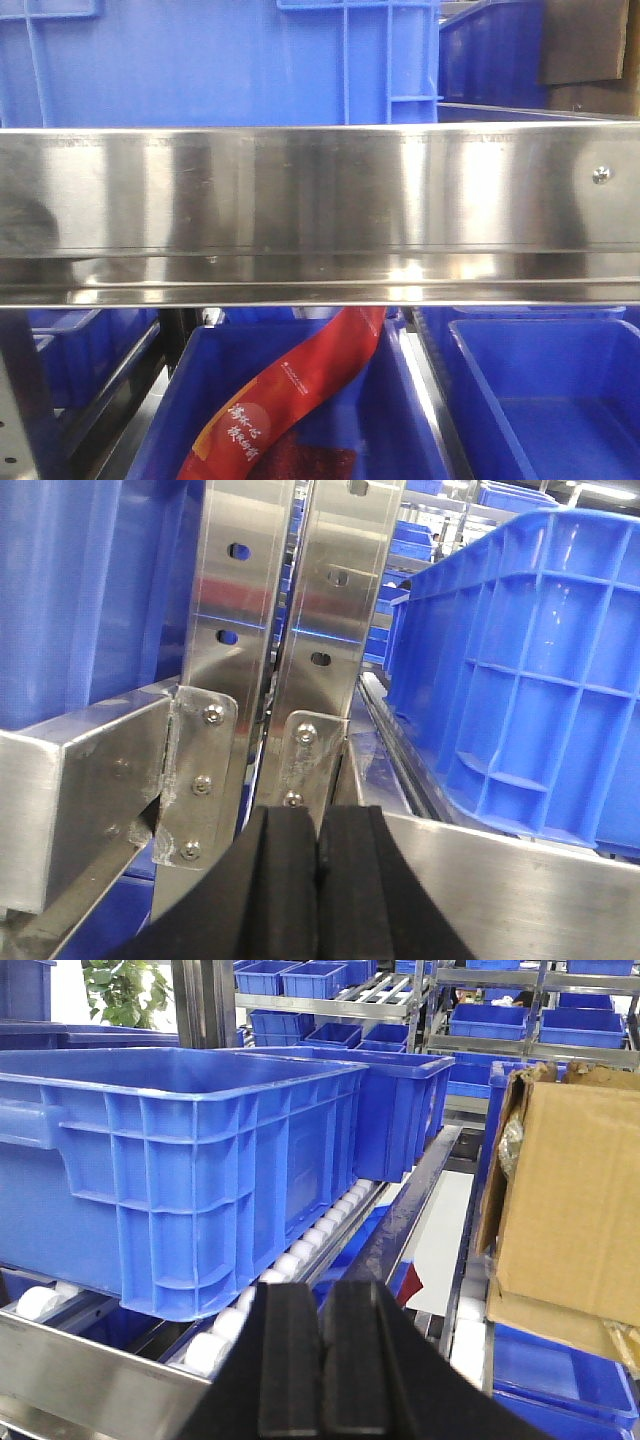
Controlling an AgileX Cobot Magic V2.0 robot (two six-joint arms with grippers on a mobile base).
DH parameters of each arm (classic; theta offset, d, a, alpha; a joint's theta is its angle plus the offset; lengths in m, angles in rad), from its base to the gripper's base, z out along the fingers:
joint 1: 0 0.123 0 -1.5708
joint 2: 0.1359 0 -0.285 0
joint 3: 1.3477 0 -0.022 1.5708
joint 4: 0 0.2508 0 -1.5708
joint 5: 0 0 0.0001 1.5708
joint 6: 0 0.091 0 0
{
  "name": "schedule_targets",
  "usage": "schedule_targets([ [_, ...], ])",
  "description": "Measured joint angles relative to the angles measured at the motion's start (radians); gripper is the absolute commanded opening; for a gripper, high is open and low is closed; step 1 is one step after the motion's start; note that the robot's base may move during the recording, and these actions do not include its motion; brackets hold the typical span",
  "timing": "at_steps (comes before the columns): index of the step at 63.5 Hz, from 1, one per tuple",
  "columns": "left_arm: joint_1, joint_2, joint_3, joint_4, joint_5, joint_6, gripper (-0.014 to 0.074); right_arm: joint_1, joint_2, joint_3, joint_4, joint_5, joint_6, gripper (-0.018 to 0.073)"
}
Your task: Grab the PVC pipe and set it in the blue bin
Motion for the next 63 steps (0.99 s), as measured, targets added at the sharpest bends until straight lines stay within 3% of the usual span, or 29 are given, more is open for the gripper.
schedule_targets([
  [42, 0.000, 0.000, 0.000, 0.000, 0.000, 0.000, -0.0111, 0.000, 0.000, 0.000, -0.002, 0.004, 0.000, -0.0162],
  [51, 0.000, 0.000, 0.000, 0.000, 0.000, 0.000, -0.0111, 0.000, -0.002, 0.000, -0.109, 0.004, 0.022, -0.0162],
  [63, 0.000, 0.000, 0.000, 0.000, 0.000, 0.000, -0.0111, 0.000, -0.039, 0.023, -0.181, -0.024, 0.156, -0.0162],
])
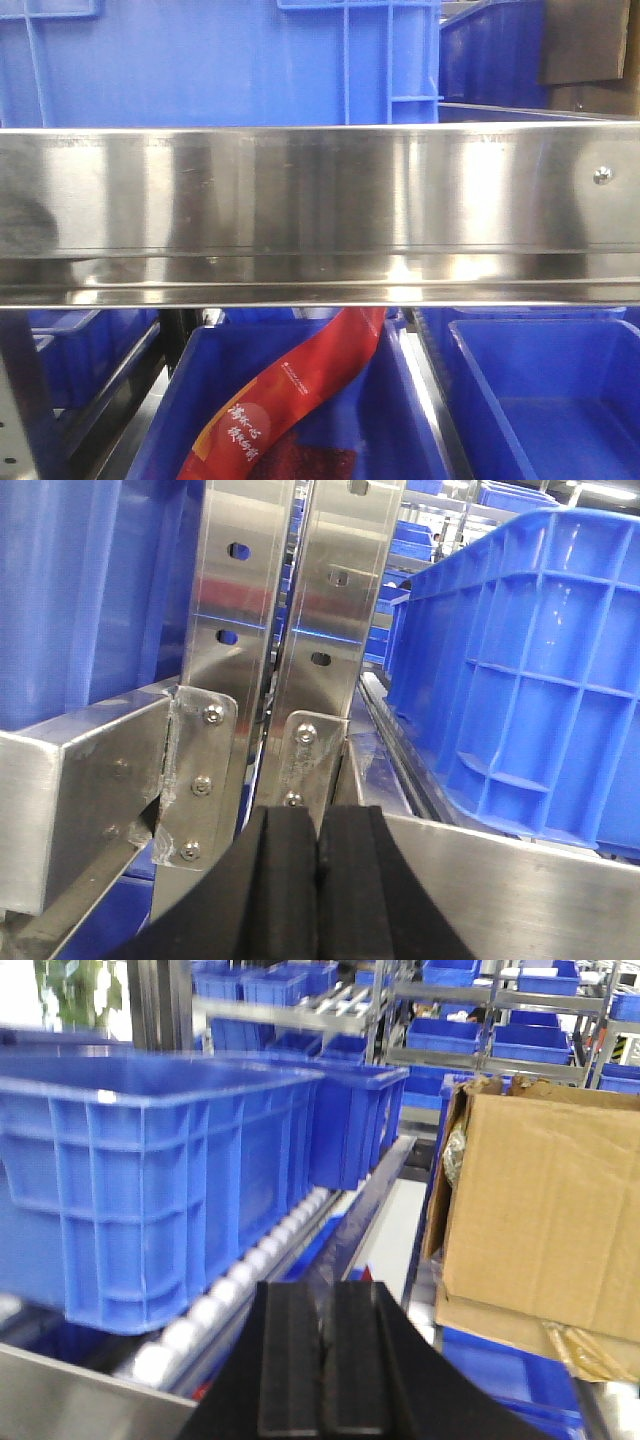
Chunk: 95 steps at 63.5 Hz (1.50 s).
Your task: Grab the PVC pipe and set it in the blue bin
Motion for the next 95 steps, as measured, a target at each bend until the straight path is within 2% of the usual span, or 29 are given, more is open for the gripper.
schedule_targets([
  [11, 0.000, 0.000, 0.000, 0.000, 0.000, 0.000, -0.0111, -0.047, -0.081, 0.108, -0.002, -0.105, 0.023, -0.0162],
  [24, 0.000, 0.000, 0.000, 0.000, 0.000, 0.000, -0.0111, -0.129, -0.141, 0.179, -0.004, -0.138, 0.027, -0.0162],
  [40, 0.000, 0.000, 0.000, 0.000, 0.000, 0.000, -0.0111, -0.155, -0.190, 0.265, -0.005, -0.216, 0.029, -0.0162],
  [46, 0.000, 0.000, 0.000, 0.000, 0.000, 0.000, -0.0111, -0.166, -0.195, 0.305, -0.006, -0.252, 0.063, -0.0162],
  [54, 0.000, 0.000, 0.000, 0.000, 0.000, 0.000, -0.0111, -0.185, -0.199, 0.348, -0.006, -0.258, 0.100, -0.0162],
  [76, 0.000, 0.000, 0.000, 0.000, 0.000, 0.000, -0.0111, -0.277, -0.199, 0.366, -0.006, -0.222, 0.113, -0.0162],
  [95, 0.000, 0.000, 0.000, 0.000, 0.000, 0.000, -0.0111, -0.288, -0.199, 0.399, -0.006, -0.222, 0.115, -0.0162],
])
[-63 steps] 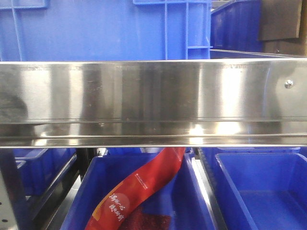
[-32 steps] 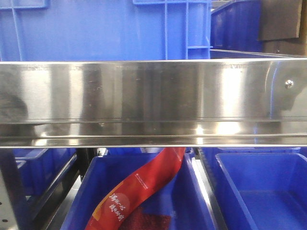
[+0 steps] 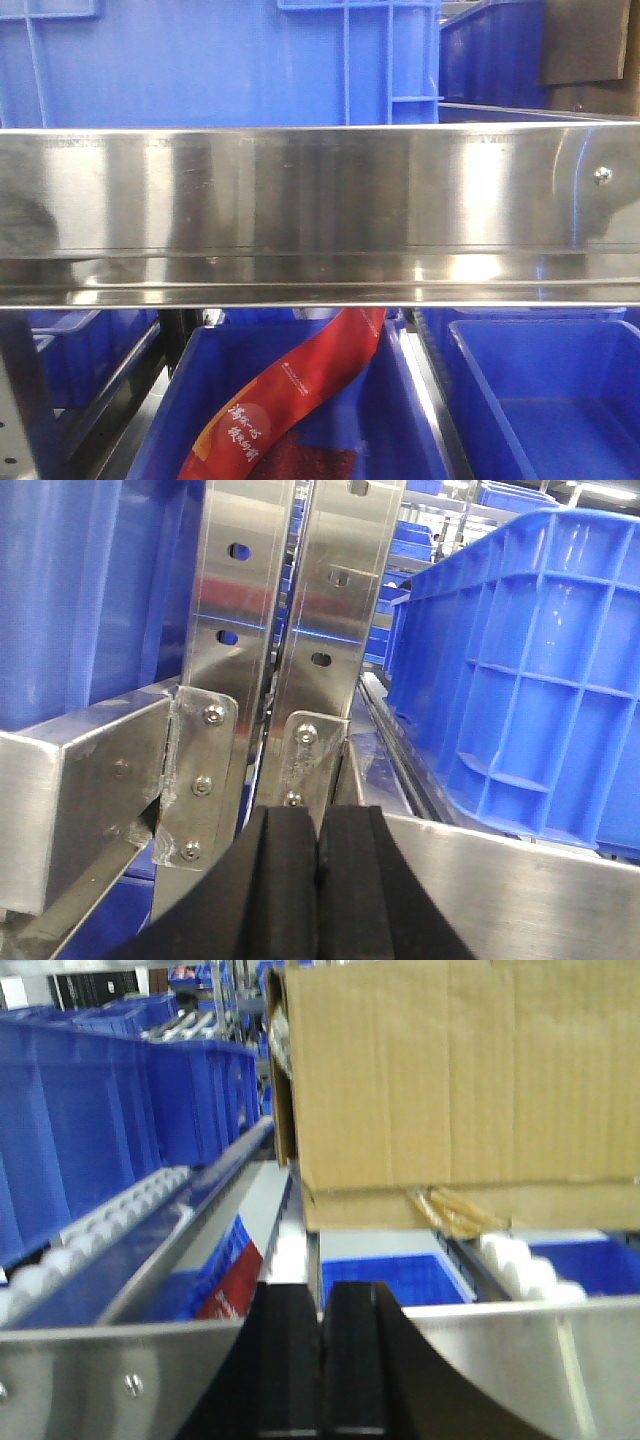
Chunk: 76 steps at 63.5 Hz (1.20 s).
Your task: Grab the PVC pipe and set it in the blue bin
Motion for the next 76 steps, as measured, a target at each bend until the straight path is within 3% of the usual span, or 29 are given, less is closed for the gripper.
schedule_targets([
  [76, 0.000, 0.000, 0.000, 0.000, 0.000, 0.000, -0.0111, 0.000, 0.000, 0.113, 0.000, -0.069, 0.000, -0.0162],
])
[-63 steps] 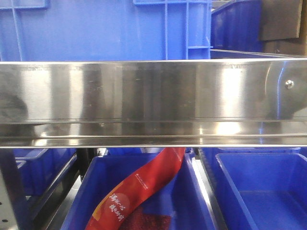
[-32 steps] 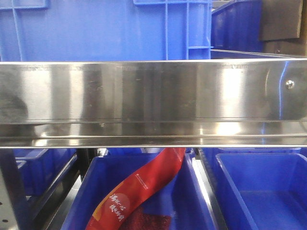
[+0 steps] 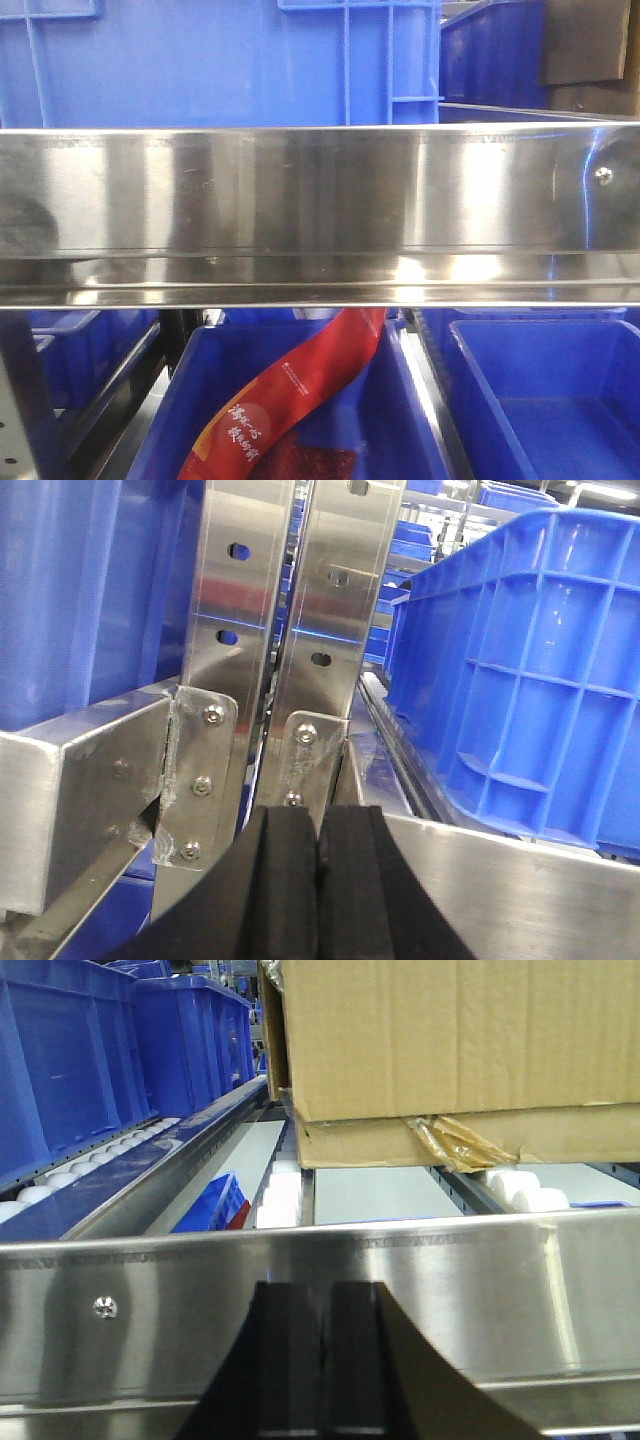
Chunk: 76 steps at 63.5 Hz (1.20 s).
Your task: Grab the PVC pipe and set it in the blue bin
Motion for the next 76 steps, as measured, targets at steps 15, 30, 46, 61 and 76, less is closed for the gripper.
schedule_targets([
  [15, 0.000, 0.000, 0.000, 0.000, 0.000, 0.000, -0.0111, 0.000, 0.000, 0.000, 0.000, -0.004, 0.000, -0.0162],
  [30, 0.000, 0.000, 0.000, 0.000, 0.000, 0.000, -0.0111, 0.000, 0.000, 0.000, 0.000, 0.002, -0.094, -0.0162],
  [46, 0.000, 0.000, 0.000, 0.000, 0.000, 0.000, -0.0111, 0.000, 0.000, 0.000, 0.000, 0.002, -0.130, -0.0162],
  [61, 0.000, 0.000, 0.000, 0.000, 0.000, 0.000, -0.0111, 0.000, 0.000, 0.000, 0.000, 0.002, -0.130, -0.0162],
  [76, 0.000, 0.000, 0.000, 0.000, 0.000, 0.000, -0.0111, 0.000, 0.000, 0.000, 0.000, -0.007, -0.132, -0.0162],
])
